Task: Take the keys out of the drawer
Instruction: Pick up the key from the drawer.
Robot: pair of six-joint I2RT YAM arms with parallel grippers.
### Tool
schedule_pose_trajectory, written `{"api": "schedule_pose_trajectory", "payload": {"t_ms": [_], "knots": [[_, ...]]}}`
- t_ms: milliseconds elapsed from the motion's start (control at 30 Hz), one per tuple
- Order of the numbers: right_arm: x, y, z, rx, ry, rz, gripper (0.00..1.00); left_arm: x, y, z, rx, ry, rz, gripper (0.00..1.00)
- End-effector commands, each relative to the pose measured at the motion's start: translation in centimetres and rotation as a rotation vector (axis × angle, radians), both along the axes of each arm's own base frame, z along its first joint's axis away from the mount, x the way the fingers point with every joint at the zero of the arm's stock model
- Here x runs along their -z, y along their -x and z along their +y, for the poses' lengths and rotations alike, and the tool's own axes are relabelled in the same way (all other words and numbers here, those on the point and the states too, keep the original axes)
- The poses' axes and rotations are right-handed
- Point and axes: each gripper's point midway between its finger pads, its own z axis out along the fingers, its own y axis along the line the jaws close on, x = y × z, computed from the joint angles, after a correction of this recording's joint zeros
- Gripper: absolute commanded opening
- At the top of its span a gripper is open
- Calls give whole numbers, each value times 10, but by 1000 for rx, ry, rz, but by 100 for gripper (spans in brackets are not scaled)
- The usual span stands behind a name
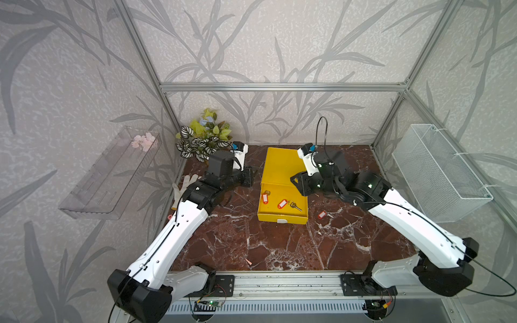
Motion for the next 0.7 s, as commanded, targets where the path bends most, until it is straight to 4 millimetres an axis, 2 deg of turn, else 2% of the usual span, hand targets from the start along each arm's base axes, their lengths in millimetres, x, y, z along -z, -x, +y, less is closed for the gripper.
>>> {"api": "schedule_pose_trajectory", "payload": {"t_ms": [0,133,200,300,400,567,600,667], "knots": [[22,15,37,-194,60,-1,36,18,3,5,-30,71,108,37],[56,18,62,-345,138,31,45,35,-2,9,-40,98,134,38],[72,14,67,-376,195,38,46,37,-3,7,-10,76,111,38],[85,8,73,-416,246,29,47,40,-3,4,47,21,76,39],[85,0,70,-401,256,48,47,47,-5,9,40,-31,77,39],[52,2,54,-373,253,74,47,43,-4,11,20,14,80,39],[61,0,53,-369,291,97,46,43,-5,10,17,25,77,39],[63,2,43,-363,350,117,46,43,-6,7,28,46,67,39]]}}
